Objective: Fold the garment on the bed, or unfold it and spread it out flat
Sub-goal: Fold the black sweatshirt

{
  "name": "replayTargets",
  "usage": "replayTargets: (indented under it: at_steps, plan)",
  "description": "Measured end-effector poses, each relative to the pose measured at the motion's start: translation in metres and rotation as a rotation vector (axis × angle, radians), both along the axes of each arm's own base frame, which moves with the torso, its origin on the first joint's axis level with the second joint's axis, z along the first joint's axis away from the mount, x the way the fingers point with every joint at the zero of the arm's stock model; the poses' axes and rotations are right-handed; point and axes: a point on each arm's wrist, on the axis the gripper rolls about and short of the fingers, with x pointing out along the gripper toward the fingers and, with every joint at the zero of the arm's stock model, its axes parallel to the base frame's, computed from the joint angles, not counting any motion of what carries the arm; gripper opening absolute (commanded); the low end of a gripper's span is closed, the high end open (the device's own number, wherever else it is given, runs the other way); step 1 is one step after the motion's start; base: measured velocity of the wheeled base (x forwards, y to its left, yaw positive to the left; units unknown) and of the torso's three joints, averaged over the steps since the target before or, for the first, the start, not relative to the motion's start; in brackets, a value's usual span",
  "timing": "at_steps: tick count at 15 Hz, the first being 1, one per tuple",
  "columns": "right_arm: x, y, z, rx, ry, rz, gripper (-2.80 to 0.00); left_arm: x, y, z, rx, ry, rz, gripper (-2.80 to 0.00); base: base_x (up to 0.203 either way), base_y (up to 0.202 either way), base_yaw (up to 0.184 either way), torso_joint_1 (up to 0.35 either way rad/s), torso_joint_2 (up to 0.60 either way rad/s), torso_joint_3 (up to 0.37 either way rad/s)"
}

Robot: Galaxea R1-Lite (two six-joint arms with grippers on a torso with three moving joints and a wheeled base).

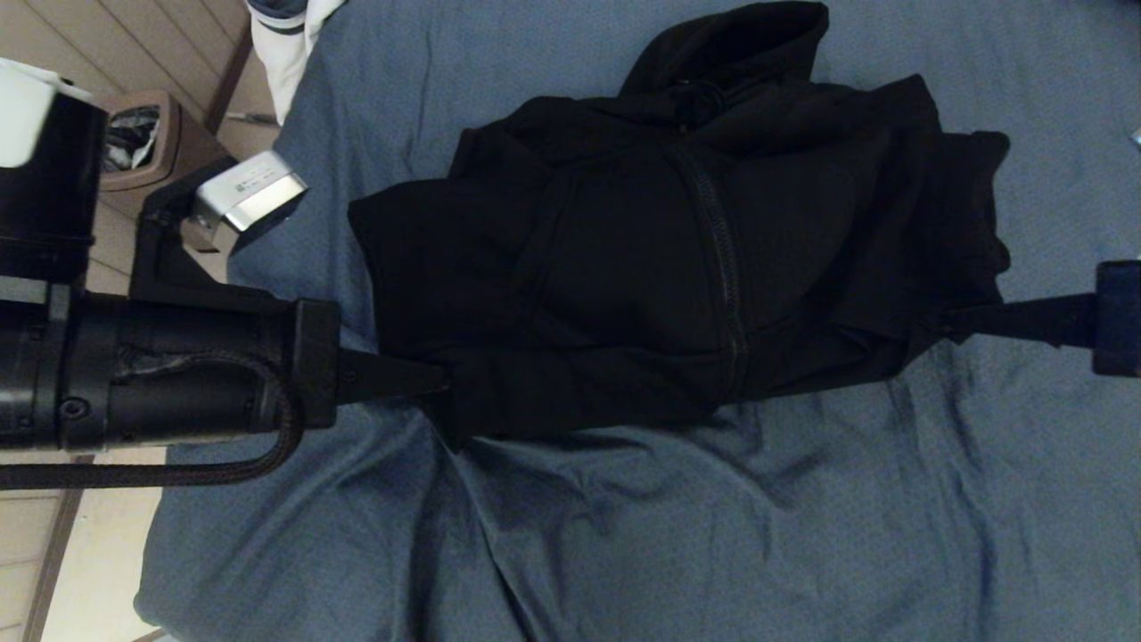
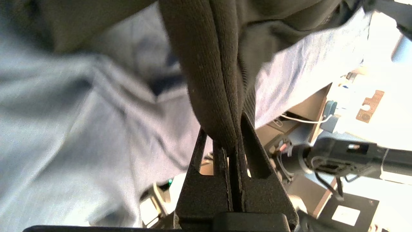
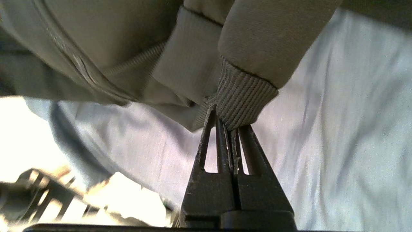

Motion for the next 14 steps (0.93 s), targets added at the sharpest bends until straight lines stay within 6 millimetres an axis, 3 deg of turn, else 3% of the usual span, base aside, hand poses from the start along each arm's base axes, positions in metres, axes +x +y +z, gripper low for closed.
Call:
replayTargets:
  at_steps: [9, 14]
  plan:
    - [-0.083, -0.010, -0.018, -0.006, 0.098, -0.013, -2.80, -0.049, 0.036, -0.008, 0.006, 0.039, 0.026, -2.80, 0.000, 0.000, 0.000, 0.000, 0.00, 0.000]
    - [-0.105, -0.012, -0.015, -0.004, 0.056, -0.008, -2.80, -0.066, 0.049, 0.000, -0.032, -0.002, 0.030, -2.80, 0.000, 0.000, 0.000, 0.000, 0.00, 0.000]
